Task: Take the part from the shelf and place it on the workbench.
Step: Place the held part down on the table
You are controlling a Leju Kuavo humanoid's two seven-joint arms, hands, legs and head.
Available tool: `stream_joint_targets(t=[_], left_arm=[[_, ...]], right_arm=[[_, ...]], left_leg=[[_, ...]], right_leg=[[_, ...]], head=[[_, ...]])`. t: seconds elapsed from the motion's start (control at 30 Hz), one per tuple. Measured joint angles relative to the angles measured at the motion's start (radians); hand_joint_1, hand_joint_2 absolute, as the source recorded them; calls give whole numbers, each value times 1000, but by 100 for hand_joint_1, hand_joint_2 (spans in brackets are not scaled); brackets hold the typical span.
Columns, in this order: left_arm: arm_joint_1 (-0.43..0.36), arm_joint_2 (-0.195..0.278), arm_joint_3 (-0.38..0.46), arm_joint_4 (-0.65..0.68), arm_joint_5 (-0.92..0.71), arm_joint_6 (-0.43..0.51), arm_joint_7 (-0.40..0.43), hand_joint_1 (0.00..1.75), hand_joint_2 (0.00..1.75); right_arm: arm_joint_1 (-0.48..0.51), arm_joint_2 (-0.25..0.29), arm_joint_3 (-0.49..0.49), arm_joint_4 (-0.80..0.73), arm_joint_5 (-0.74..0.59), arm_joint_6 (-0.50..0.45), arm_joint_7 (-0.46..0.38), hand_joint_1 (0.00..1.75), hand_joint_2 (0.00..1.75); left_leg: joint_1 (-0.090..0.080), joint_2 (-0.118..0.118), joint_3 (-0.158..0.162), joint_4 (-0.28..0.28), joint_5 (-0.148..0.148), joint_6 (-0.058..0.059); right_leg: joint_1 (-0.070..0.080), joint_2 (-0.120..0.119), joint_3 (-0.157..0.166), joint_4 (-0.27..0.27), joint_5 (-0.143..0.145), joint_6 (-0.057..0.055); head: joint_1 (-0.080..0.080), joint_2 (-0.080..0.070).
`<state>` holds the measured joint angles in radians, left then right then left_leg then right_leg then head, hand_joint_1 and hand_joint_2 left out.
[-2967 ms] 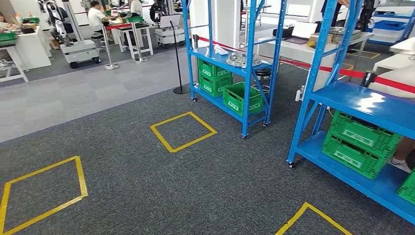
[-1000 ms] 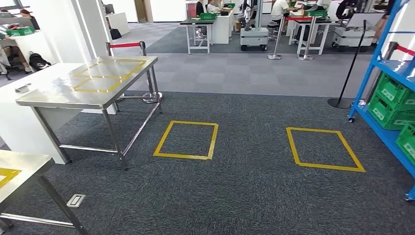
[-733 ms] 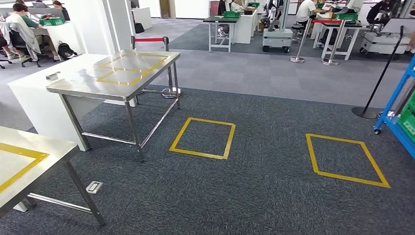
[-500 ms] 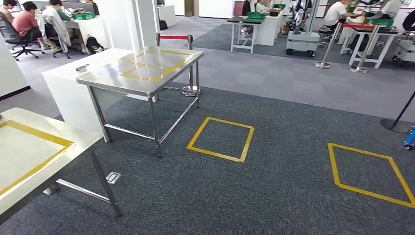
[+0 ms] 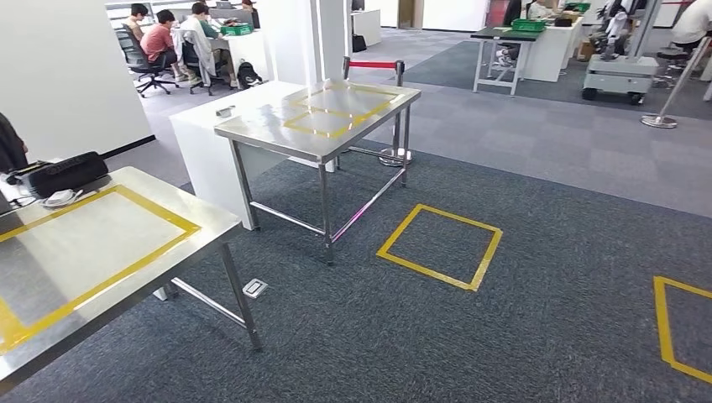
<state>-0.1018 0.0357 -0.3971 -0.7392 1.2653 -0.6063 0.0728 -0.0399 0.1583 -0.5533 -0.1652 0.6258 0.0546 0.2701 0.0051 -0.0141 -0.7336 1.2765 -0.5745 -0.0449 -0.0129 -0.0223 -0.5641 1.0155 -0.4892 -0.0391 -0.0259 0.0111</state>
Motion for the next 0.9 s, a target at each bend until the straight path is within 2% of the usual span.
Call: stream_joint_targets(t=[0.03,0.07,0.1,0.17,0.2,0.23,0.3,0.33,0.37,0.4,0.47,0.5,0.53,0.57,0.6,0.63,0.67,0.7,0.77,0.83,0.87,0.9], left_arm=[[1,-2,0,0,-2,2,1,175,175],[1,-4,0,0,-4,4,2,175,175],[2,-4,0,-1,-8,6,3,175,175],[-1,-6,0,-3,-16,9,8,175,175],[-3,-9,0,-5,-20,11,12,175,175],[-5,-12,0,-7,-24,12,16,175,175],[-6,-16,0,-8,-32,13,24,175,175],[-6,-17,1,-8,-35,13,27,175,175],[-7,-17,1,-8,-37,13,31,175,175],[-10,-19,2,-7,-37,13,34,175,175],[-21,-27,4,-5,-38,13,36,175,175],[-26,-32,4,-4,-38,13,37,175,175],[-28,-35,5,-2,-38,14,37,175,175],[-29,-38,5,0,-38,15,38,175,175],[-30,-40,6,2,-38,17,38,175,175],[-31,-42,7,3,-38,17,38,175,175],[-32,-45,8,4,-38,17,37,175,175],[-34,-47,8,4,-38,17,36,175,175],[-37,-50,9,5,-38,18,34,175,175],[-34,-49,10,6,-38,18,33,175,175],[-32,-48,10,7,-38,18,33,175,175],[-32,-48,11,8,-38,18,33,175,175]], right_arm=[[0,0,0,0,0,0,0,0,0],[0,0,0,0,0,0,0,0,0],[0,0,0,0,0,0,0,0,0],[-1,1,0,0,0,0,0,0,0],[-1,1,-1,0,0,0,0,0,0],[-1,1,-1,0,-1,0,0,0,0],[-3,1,-1,0,-2,0,0,0,0],[-4,1,-1,0,-3,0,0,0,0],[-6,1,-2,0,-3,0,0,0,0],[-8,1,-2,0,-3,0,0,0,0],[-8,1,-2,0,-3,0,0,0,0],[-6,1,-3,0,-3,0,0,0,0],[-5,1,-3,0,-3,0,0,0,0],[-5,1,-4,0,-3,0,0,0,0],[-5,1,-4,0,-3,0,0,0,0],[-6,1,-4,0,-3,0,0,0,0],[-7,1,-4,0,-2,0,0,0,0],[-7,1,-4,0,-2,0,-2,0,0],[-7,1,-4,0,-2,0,-6,0,0],[-8,2,-5,0,-1,0,-4,0,0],[-9,2,-6,0,-1,0,-1,0,0],[-10,2,-6,0,-1,0,0,0,0]], left_leg=[[3,5,-13,27,-3,-4],[6,10,-6,17,13,-7],[8,19,24,-36,45,-8],[4,63,105,-179,101,-5],[1,81,132,-229,114,2],[-3,91,143,-252,116,9],[-7,73,141,-255,114,24],[-6,61,141,-257,114,30],[-4,49,142,-259,116,36],[-1,37,143,-261,118,42],[2,11,143,-261,120,50],[1,-4,142,-260,120,52],[1,-18,142,-259,120,52],[1,-34,143,-257,119,52],[1,-49,143,-255,119,51],[2,-64,143,-252,117,49],[2,-78,141,-248,115,45],[2,-92,137,-244,114,39],[3,-116,130,-242,115,25],[7,-130,123,-246,119,11],[6,-114,119,-240,114,5],[4,-86,107,-218,99,0]], right_leg=[[0,-16,1,0,-2,0],[0,-30,3,0,-4,2],[-1,-43,7,1,-7,4],[1,-66,16,2,-15,13],[4,-76,20,3,-19,19],[7,-86,23,4,-22,24],[9,-107,28,3,-26,34],[6,-107,30,6,-31,40],[3,-91,27,19,-41,46],[1,-64,12,54,-62,51],[-1,-5,-49,177,-119,55],[-1,8,-85,243,-140,54],[-1,14,-110,282,-143,53],[-1,17,-120,286,-128,52],[-2,21,-111,251,-95,50],[-4,31,-88,189,-54,48],[-6,54,-63,124,-25,47],[-9,75,-42,73,-7,47],[-10,98,-27,35,-6,45],[-9,78,-23,30,-2,36],[-9,67,-20,27,0,28],[-10,54,-17,23,2,21]], head=[[-1,0],[-1,0],[-2,0],[-6,0],[-6,0],[-5,0],[-3,0],[-2,0],[-2,0],[-1,0],[3,0],[5,0],[6,0],[7,0],[7,0],[8,0],[8,0],[8,0],[7,0],[7,0],[4,0],[1,0]])
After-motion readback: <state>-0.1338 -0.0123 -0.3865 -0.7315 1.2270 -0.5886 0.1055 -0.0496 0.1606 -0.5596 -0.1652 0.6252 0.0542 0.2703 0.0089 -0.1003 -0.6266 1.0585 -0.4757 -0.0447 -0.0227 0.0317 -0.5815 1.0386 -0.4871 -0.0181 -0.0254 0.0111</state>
